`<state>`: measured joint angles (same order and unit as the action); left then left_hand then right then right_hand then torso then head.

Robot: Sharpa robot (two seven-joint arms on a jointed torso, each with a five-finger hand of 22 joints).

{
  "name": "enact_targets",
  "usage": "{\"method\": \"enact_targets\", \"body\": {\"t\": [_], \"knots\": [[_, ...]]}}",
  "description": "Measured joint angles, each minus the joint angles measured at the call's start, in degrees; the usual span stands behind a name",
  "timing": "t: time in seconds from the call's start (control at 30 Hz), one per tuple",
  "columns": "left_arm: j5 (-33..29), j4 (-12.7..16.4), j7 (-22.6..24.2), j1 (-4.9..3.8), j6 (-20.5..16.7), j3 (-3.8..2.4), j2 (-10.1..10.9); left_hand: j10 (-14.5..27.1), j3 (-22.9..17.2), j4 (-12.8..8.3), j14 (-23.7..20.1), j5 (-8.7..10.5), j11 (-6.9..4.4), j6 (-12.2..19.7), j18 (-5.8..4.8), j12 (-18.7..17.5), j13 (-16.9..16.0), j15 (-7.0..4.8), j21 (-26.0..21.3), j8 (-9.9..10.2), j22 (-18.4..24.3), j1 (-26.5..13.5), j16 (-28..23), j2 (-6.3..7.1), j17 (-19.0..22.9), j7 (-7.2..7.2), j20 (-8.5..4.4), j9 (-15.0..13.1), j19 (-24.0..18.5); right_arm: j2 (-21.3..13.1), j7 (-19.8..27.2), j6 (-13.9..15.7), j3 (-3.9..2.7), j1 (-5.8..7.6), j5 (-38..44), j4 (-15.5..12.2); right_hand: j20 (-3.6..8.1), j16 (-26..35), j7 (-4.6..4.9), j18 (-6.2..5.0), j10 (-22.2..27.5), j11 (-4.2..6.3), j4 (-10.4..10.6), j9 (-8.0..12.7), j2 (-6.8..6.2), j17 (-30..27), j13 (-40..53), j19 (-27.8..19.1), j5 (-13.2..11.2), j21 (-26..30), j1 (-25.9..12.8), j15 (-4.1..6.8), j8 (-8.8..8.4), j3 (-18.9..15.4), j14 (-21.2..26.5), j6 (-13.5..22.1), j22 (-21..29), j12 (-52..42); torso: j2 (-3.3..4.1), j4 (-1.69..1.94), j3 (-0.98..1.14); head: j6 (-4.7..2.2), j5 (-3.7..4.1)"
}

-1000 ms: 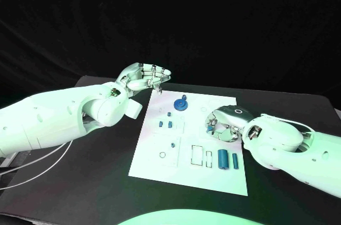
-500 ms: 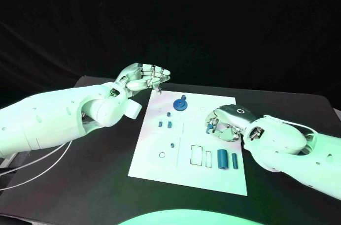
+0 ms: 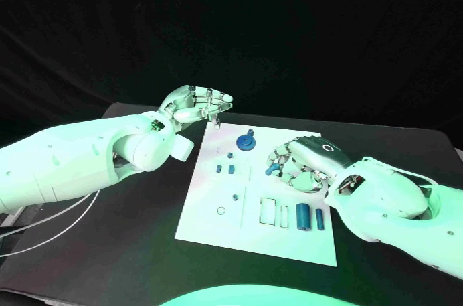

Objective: Assemble the parts on the task board

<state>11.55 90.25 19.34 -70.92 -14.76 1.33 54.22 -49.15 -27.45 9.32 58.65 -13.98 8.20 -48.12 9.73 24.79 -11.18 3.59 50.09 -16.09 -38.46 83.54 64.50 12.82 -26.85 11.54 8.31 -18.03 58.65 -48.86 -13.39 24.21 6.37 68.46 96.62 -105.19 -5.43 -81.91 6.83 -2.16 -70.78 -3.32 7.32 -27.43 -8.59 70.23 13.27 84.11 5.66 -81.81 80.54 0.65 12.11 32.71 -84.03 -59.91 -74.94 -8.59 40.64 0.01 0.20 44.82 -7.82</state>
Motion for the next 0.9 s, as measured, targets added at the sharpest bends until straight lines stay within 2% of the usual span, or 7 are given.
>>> {"method": "enact_targets", "body": {"t": [0.17, 0.33, 0.57, 0.77, 0.9], "knots": [[0.0, -0.1, 0.0, 0.00, 0.0, 0.00, -0.2, 0.0, 0.0, 0.0, 0.0, 0.00, 0.00, 0.0, 0.00, 0.0, 0.0, 0.00, 0.0, 0.0, 0.0, 0.0, 0.0, 0.00, 0.0, 0.00, 0.00, 0.0, 0.0, 3.3, 0.7, 1.0, 0.09, -0.53, -0.8, -0.7, 0.00, 0.0, 0.01, 0.00, 0.0, -0.01, 0.0, 0.0, 0.00, -0.1, 0.0, 0.0, 0.0, 0.0, 0.0, 0.00, 0.01, 0.0, 0.0, 0.0, 0.0, 0.0, -0.03, -0.03, 0.01, 0.17, -0.38], [-0.1, -0.2, 0.0, 0.00, 0.0, 0.00, -0.5, 0.0, 0.0, 0.0, 0.0, 0.00, 0.00, 0.0, 0.00, 0.0, 0.0, 0.00, 0.0, 0.0, 0.0, 0.0, 0.0, 0.00, 0.0, 0.00, 0.00, 0.0, 0.0, 7.2, 1.5, 1.6, 0.35, -2.17, -1.2, 0.1, 0.00, 0.0, 0.02, 0.00, 0.0, -0.02, 0.0, 0.0, -0.01, -0.1, 0.0, 0.0, 0.0, 0.0, 0.0, 0.00, 0.02, 0.0, 0.0, 0.0, 0.0, 0.0, -0.05, 0.00, -0.01, 0.28, -0.63], [-0.1, -0.3, 0.0, 0.00, 0.0, 0.00, -1.0, 0.0, 0.0, 0.0, 0.0, 0.00, 0.00, 0.0, 0.00, 0.0, 0.0, 0.00, 0.0, 0.0, 0.0, 0.0, 0.0, 0.00, 0.0, 0.00, 0.00, 0.0, 0.0, 12.6, 2.5, 1.7, 0.83, -5.29, -1.2, 3.3, 0.00, 0.0, 0.02, 0.00, -0.1, -0.08, 0.0, 0.0, -0.02, -0.1, 0.0, 0.0, -0.1, 0.0, 0.0, -0.01, 0.05, 0.0, 0.0, 0.0, 0.0, 0.0, 0.02, 0.15, -0.07, 0.43, -0.98], [-0.2, -0.3, 0.0, 0.00, 0.0, 0.00, -1.2, 0.0, 0.0, 0.0, 0.0, 0.00, 0.00, 0.0, 0.00, 0.0, 0.0, 0.00, 0.0, 0.0, 0.0, 0.0, 0.0, 0.00, 0.0, 0.00, 0.00, 0.0, 0.0, 15.3, 3.1, 1.5, 1.10, -7.14, -1.1, 5.9, 0.00, 0.0, 0.04, 0.00, -0.1, -0.09, -0.1, 0.0, -0.02, -0.1, 0.0, 0.0, -0.1, 0.0, 0.0, -0.01, 0.05, 0.1, 0.0, 0.0, 0.0, 0.0, 0.07, 0.15, -0.10, 0.69, -1.41], [-0.2, -0.3, 0.0, 0.00, 0.1, 0.00, -1.3, 0.0, 0.0, 0.0, 0.0, 0.00, 0.00, 0.0, 0.00, 0.0, 0.0, 0.00, 0.0, 0.0, 0.0, 0.0, 0.0, 0.00, 0.0, 0.00, 0.00, 0.0, 0.0, 16.3, 3.1, 1.1, 1.23, -7.86, -1.0, 7.1, -0.01, 0.0, 0.09, 0.00, -0.1, -0.11, -0.2, 0.0, -0.02, -0.2, -0.1, 0.0, 0.2, 0.0, 0.0, -0.01, 0.06, 0.1, 0.0, 0.1, 0.0, 0.0, 0.08, 0.14, -0.10, 0.79, -1.55]]}}
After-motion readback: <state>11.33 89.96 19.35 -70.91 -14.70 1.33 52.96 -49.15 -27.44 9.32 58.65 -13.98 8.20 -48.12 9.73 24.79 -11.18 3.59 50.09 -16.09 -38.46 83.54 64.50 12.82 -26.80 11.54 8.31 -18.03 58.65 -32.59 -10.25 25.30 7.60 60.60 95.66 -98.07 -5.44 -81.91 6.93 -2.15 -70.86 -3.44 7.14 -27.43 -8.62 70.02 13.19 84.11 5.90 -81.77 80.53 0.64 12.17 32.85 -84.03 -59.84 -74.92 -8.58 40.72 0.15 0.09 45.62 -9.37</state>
